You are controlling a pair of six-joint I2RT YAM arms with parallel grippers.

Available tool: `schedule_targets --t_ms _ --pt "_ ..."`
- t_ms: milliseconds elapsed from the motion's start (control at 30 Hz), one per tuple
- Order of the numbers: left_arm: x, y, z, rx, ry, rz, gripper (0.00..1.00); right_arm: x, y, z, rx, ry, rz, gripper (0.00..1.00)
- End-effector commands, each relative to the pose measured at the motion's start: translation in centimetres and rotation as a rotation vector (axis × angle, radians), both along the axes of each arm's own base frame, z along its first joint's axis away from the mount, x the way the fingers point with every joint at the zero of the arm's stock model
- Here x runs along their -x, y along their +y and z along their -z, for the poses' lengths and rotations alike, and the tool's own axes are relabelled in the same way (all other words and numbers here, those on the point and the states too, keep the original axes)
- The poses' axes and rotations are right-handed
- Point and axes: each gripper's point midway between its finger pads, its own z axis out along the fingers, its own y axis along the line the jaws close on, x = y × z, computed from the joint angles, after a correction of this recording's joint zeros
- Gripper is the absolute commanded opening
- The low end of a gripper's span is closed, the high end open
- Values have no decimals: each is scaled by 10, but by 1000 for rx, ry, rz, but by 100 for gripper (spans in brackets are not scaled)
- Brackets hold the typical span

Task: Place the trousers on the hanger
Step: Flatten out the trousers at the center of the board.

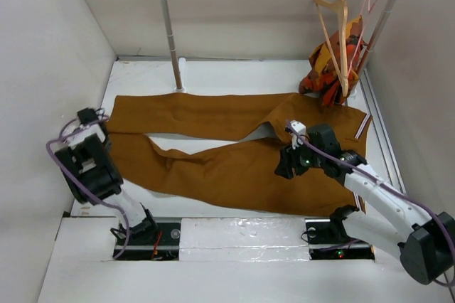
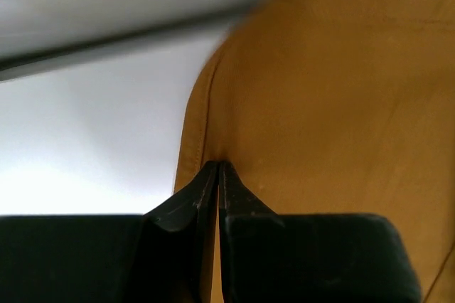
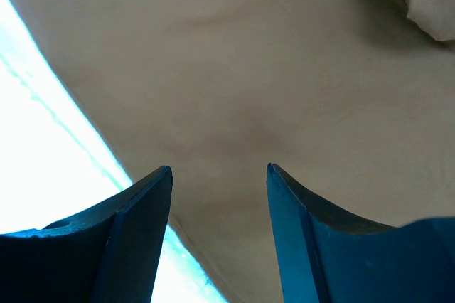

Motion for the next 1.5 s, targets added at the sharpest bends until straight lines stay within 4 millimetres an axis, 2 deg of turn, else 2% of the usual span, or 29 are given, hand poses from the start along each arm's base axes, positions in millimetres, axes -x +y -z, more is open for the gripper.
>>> schedule_targets --t_ms 0,33,67,200,233,267,300,400,500,533,600,633,700,733,767,800,833,867,900,933,1000,1033,1067,1167,1300,1333,1367,1400,1467 --pt "86 19 -11 5 68 -172 0 -10 4 10 16 -25 17 61" --pt "104 16 -7 20 77 -193 0 -9 6 14 23 -22 11 61" --pt "113 24 -20 4 27 -227 0 -7 6 19 33 -10 7 61" --pt "137 16 -33 13 40 -292 0 0 2 27 54 24 12 61" --pt "139 18 -39 -3 37 -306 5 4 3 27 52 25 2 61" --pt "134 19 -48 -18 -8 -294 23 5 3 27 51 26 1 62" --pt "128 16 -54 -29 -29 -259 42 6 2 24 47 19 1 61" --pt "96 7 -86 -64 -151 -133 54 7 2 20 42 10 1 61" --pt "54 -16 -113 -32 -300 11 54 4 3 13 35 0 1 55" --pt "42 -27 -114 -6 -320 53 54 3 3 11 32 -7 3 35" --pt "19 -42 -110 52 -353 95 56 -2 6 -1 14 -37 8 13" --pt "0 -59 -113 74 -369 157 57 -4 8 -4 8 -44 8 1" --pt "-20 -76 -96 117 -323 191 61 -9 12 -13 -14 -67 1 0" --pt "-36 -81 -103 116 -334 207 61 -9 15 -15 -25 -65 -6 0" --pt "-46 -91 -87 150 -297 214 61 -11 17 -17 -35 -68 -8 3" --pt "-55 -92 -83 166 -302 210 61 -12 19 -18 -42 -68 -10 9" --pt "-72 -94 -68 212 -306 194 61 -11 23 -19 -43 -65 -28 36" --pt "-72 -94 -67 213 -306 194 61 -10 23 -18 -41 -62 -28 36" --pt "-80 -93 -64 222 -317 172 61 -12 24 -19 -39 -60 -27 43" --pt "-87 -91 -51 236 -296 151 61 -11 25 -21 -39 -62 -31 54" --pt "-88 -87 -32 259 -258 127 60 -11 24 -22 -36 -59 -17 56" --pt "-95 -85 -32 261 -258 124 59 -12 24 -24 -35 -60 -10 59" --pt "-93 -85 -14 275 -210 111 59 -11 20 -23 -21 -49 5 59" --pt "-91 -77 5 254 -145 74 53 -19 10 -30 8 -79 85 61" --pt "-96 -57 13 231 -150 51 49 -24 6 -42 -20 -101 122 61" --pt "-97 -50 11 202 -138 48 44 -26 4 -43 -12 -107 135 61" --pt "-95 -46 14 183 -115 51 31 -28 -1 -45 -9 -101 175 61" --pt "-95 -43 13 164 -105 53 10 -31 -7 -45 -1 -99 208 61" --pt "-91 -30 10 116 -74 54 0 -42 -32 -44 31 -88 335 58"
